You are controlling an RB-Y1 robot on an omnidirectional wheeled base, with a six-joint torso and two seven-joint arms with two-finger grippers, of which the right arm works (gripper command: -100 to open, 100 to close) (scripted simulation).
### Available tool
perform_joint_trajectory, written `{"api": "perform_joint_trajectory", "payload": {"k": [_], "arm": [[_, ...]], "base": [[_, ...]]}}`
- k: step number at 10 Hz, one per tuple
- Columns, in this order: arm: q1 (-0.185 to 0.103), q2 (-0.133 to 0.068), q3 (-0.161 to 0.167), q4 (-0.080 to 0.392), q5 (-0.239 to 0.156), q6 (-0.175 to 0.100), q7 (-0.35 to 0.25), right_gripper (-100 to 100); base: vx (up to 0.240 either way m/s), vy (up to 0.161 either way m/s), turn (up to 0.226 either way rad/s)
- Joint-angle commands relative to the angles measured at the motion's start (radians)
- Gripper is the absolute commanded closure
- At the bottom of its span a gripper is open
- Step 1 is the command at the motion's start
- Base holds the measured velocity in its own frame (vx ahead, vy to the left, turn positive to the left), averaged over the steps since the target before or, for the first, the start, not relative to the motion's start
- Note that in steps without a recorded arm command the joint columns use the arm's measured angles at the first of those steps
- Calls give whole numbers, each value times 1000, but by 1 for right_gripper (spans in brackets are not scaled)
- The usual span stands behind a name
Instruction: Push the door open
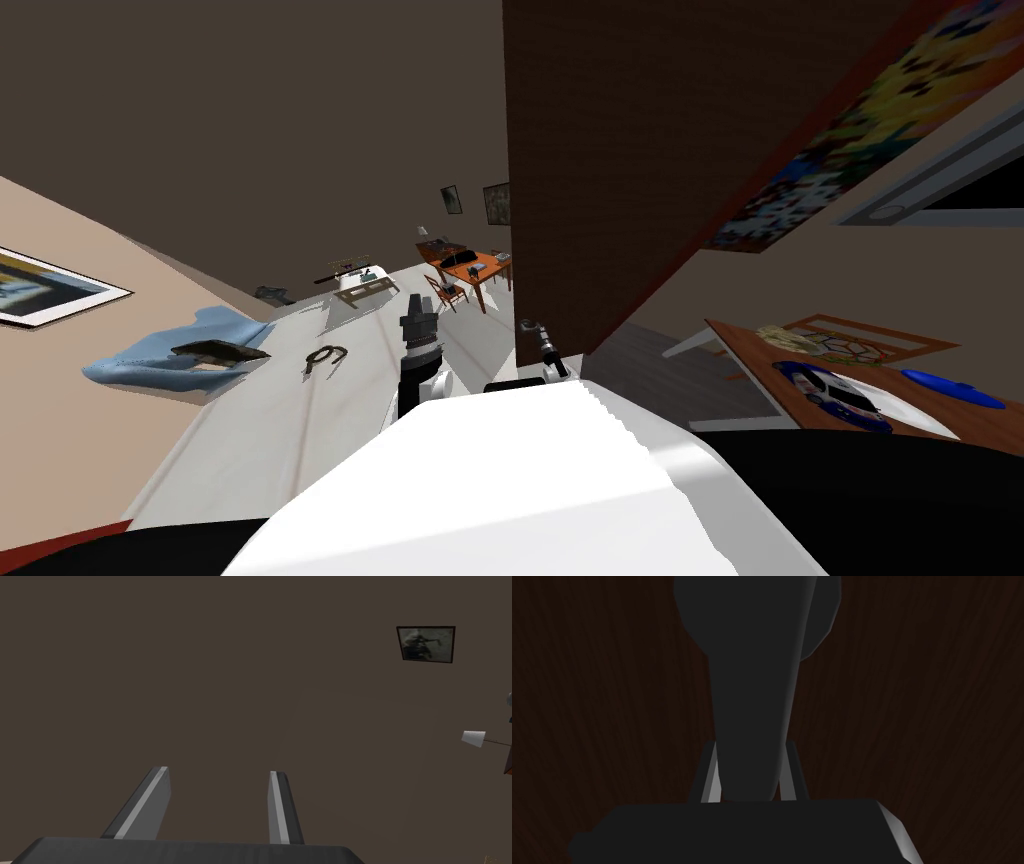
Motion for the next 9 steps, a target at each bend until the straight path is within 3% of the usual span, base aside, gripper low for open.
{"api": "perform_joint_trajectory", "payload": {"k": [1, 4, 9], "arm": [[-20, -10, -29, 22, -13, -22, 4, 100], [-21, -9, -43, 23, -19, -23, 9, 100], [-23, 8, -104, 27, -48, -25, 30, 100]], "base": [[160, 134, -71], [111, 86, -42], [149, 113, -72]]}}
